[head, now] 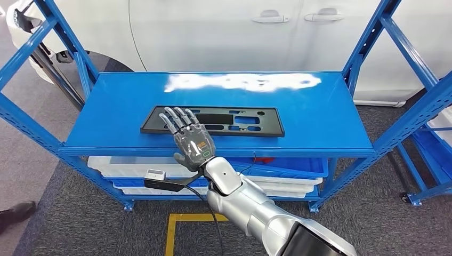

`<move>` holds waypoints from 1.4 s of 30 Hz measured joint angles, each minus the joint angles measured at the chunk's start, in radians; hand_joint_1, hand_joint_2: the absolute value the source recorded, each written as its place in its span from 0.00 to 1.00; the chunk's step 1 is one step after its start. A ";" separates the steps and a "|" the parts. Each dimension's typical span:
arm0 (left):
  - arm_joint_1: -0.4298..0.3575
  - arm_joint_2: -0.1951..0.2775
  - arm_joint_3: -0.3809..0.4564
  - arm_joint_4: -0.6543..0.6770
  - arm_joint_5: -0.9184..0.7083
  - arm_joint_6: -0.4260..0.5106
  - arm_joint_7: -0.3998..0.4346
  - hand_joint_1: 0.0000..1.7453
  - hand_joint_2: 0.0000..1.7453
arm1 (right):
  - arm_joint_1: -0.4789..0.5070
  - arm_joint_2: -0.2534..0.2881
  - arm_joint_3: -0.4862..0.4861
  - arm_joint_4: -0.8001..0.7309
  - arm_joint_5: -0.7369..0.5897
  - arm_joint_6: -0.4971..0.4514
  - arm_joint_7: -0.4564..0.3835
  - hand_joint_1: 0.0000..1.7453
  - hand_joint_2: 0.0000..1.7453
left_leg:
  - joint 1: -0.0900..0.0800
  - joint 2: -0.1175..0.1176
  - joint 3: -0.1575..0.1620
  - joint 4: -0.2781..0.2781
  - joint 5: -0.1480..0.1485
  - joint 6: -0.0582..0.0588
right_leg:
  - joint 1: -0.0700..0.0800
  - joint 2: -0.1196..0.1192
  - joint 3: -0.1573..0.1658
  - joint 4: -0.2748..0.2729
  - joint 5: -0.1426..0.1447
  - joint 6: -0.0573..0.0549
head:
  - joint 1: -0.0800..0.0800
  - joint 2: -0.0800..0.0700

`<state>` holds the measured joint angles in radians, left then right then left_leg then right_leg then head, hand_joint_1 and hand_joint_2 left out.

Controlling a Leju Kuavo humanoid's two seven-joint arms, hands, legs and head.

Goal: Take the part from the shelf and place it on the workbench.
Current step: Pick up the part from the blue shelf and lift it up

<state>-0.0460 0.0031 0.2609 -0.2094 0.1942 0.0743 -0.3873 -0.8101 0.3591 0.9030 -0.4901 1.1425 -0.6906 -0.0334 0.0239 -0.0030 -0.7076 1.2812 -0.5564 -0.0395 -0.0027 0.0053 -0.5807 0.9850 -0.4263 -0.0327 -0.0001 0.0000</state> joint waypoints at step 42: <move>-0.024 0.013 0.000 0.001 -0.046 0.000 0.020 0.00 0.00 | 0.000 -0.025 -0.130 0.158 0.149 0.001 0.082 0.00 1.00 | -0.003 -0.001 0.112 -0.271 0.129 0.049 | 0.005 0.003 -0.028 0.124 -0.097 0.044 | 0.010 0.000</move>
<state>-0.0696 0.0157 0.2614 -0.2087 0.1483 0.0748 -0.3670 -0.8100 0.3337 0.7726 -0.3326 1.2912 -0.6898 0.0488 0.0206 -0.0041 -0.5954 1.0105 -0.4270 0.0099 0.0025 0.0080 -0.6091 1.1091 -0.5232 0.0112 0.0102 0.0000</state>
